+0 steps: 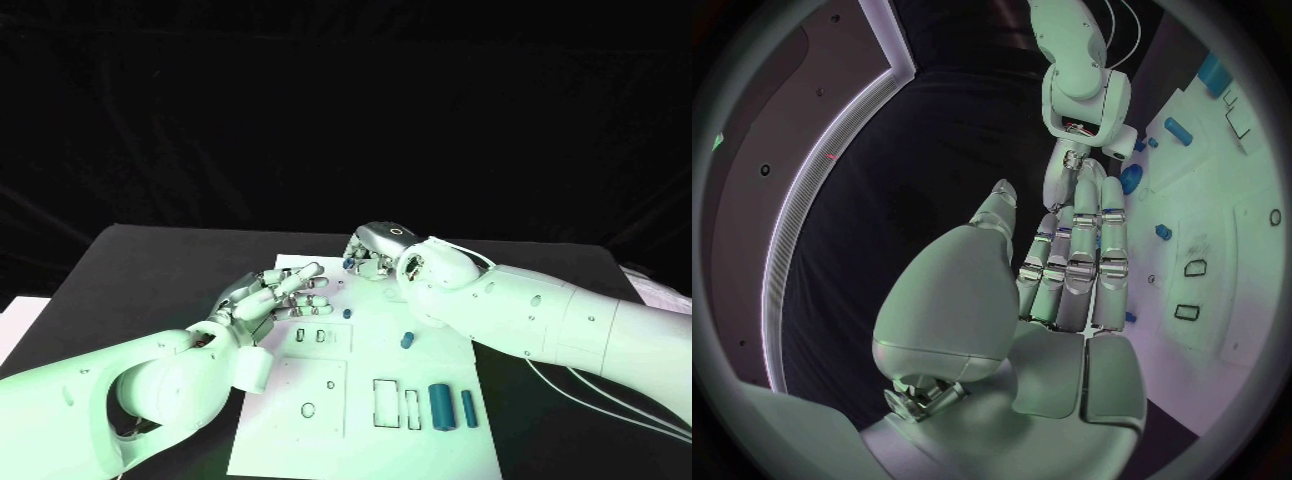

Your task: Assemble the parts on the task board

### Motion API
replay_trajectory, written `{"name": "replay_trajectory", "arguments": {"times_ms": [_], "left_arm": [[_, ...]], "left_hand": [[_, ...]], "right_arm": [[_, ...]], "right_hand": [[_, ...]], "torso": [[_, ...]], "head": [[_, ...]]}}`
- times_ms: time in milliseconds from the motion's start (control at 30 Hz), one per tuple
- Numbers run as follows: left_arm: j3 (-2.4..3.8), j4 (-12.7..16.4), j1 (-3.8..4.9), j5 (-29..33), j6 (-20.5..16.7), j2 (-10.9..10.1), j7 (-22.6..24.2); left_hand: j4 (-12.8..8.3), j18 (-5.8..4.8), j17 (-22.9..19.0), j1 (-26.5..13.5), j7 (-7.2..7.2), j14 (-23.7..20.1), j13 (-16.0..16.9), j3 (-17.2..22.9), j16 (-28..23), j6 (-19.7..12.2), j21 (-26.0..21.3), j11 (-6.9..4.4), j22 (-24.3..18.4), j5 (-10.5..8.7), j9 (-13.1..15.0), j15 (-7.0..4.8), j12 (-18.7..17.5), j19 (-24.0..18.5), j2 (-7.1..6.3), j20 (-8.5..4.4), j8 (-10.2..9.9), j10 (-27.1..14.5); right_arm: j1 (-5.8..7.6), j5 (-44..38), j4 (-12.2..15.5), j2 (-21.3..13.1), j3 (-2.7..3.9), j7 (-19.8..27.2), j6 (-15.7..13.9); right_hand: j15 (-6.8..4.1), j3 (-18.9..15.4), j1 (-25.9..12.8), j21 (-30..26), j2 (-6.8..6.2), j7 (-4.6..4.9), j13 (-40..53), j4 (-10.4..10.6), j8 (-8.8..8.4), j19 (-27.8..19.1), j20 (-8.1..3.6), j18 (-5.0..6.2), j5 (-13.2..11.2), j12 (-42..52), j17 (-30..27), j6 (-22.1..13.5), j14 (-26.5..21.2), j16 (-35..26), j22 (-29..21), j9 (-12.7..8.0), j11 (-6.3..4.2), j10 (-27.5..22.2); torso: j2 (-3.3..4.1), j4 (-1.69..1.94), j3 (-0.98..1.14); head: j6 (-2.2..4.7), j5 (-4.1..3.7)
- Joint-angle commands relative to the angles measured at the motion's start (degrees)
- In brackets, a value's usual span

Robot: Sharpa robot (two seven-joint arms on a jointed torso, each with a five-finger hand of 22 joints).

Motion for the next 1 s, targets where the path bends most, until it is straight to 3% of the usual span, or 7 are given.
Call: {"name": "replay_trajectory", "arguments": {"times_ms": [33,433,533,633,667,800,1000], "left_arm": [[0.05,0.2,0.14,0.07,1.34,0.15,0.13],[0.05,0.39,0.35,0.07,1.36,0.15,0.12],[0.05,0.46,0.37,0.07,1.36,0.14,0.08],[0.05,0.47,0.38,0.07,1.34,0.12,0.06],[0.05,0.46,0.39,0.07,1.34,0.1,0.05],[0.05,0.28,0.4,0.07,1.45,-0.03,0.04],[0.04,-0.64,0.46,0.07,1.79,-0.55,-0.03]], "left_hand": [[-0.44,0.47,0.1,0.41,-0.13,-0.23,-0.02,0.02,0.18,-0.33,0.38,-0.03,0.05,0.24,0.02,0.19,0.1,0.13,0.16,0.13,-0.09,-0.57],[-0.47,0.47,0.14,0.42,-0.15,-0.26,-0.02,0.04,0.19,-0.3,0.39,-0.04,0.06,0.24,0.03,0.18,0.14,0.11,0.19,0.13,-0.07,-0.57],[-0.47,0.47,0.14,0.42,-0.15,-0.26,-0.02,0.04,0.19,-0.3,0.39,-0.04,0.06,0.24,0.03,0.18,0.14,0.11,0.19,0.13,-0.07,-0.57],[-0.47,0.47,0.14,0.42,-0.15,-0.26,-0.02,0.04,0.19,-0.3,0.39,-0.04,0.06,0.24,0.03,0.18,0.14,0.11,0.19,0.13,-0.07,-0.57],[-0.47,0.47,0.14,0.42,-0.15,-0.26,-0.02,0.04,0.19,-0.3,0.39,-0.04,0.06,0.24,0.03,0.18,0.14,0.11,0.19,0.13,-0.07,-0.57],[-0.47,0.47,0.14,0.42,-0.15,-0.26,-0.02,0.04,0.19,-0.3,0.39,-0.04,0.06,0.24,0.03,0.18,0.14,0.11,0.19,0.13,-0.07,-0.57],[-0.5,0.46,0.19,0.42,-0.16,-0.31,-0.01,0.04,0.2,-0.28,0.4,-0.05,0.06,0.23,0.04,0.18,0.18,0.07,0.21,0.13,-0.04,-0.58]], "right_arm": [[-0.14,-0.36,-0.36,0.44,-0.03,-0.51,1.74],[-0.23,-0.65,-1.52,1.18,-0.09,-1.95,1.56],[-0.24,-0.56,-1.65,1.25,-0.1,-2.28,0.86],[-0.23,-0.28,-1.62,1.21,-0.11,-2.29,-0.15],[-0.23,-0.15,-1.48,1.13,-0.11,-2.22,-0.7],[-0.25,0.3,0.11,0.08,-0.11,-1.82,-3.29],[-0.37,2.21,5.09,-4.33,-0.09,-1.15,-6.42]], "right_hand": [[-0.04,0.02,-0.02,0.06,-0.51,0.15,-0.03,0.32,0.02,-0.42,0.09,-0.68,0.36,-0.27,-0.14,-0.31,-0.35,0.2,-0.19,-0.02,0.14,-0.43],[0.43,0.52,-0.15,-1.53,-1.7,0.79,-0.17,1.17,-0.51,-2.59,0.43,-0.16,0.36,-0.52,-3.4,-1.88,-1.55,-2.18,-3.04,-0.35,0.73,-2.37],[1.48,0.59,-0.26,-5.64,-3.32,2.16,-0.28,1.67,-0.61,-6.7,1.17,0.86,0.22,-0.52,-9.65,-5.33,-3.72,-7.29,-9.36,-0.72,1.95,-7.0],[2.56,-0.49,0.3,-8.16,-4.89,3.58,-0.22,1.98,-0.59,-8.91,2.19,1.21,0.15,-0.38,-13.2,-10.33,-6.0,-11.22,-12.01,-0.74,3.38,-11.87],[2.66,-1.01,0.53,-8.57,-5.33,3.58,-0.21,2.04,-0.62,-9.15,2.43,1.26,0.29,-0.36,-13.44,-11.41,-6.28,-11.72,-12.29,-0.73,3.6,-13.08],[2.82,-2.83,1.43,-9.5,-6.0,3.64,-0.07,2.51,-0.46,-9.27,2.75,1.35,0.91,0.09,-13.99,-13.1,-6.3,-12.75,-13.04,-0.56,3.75,-15.42],[2.56,-3.78,2.69,-9.34,-5.64,3.78,0.21,2.96,0.39,-8.12,2.58,1.42,1.97,2.3,-14.05,-9.94,-4.63,-12.65,-13.33,-0.1,3.51,-12.81]], "torso": [[0.05,-0.03,-0.03],[0.09,-0.08,-0.13],[0.1,-0.07,-0.12],[0.1,-0.04,-0.12],[0.1,-0.03,-0.1],[0.07,-0.07,-0.04],[-0.13,-0.41,0.15]], "head": [[-0.17,0.12],[-0.46,0.09],[-0.5,0.06],[-0.54,0.04],[-0.47,0.05],[-0.51,0.0],[-0.35,0.04]]}}
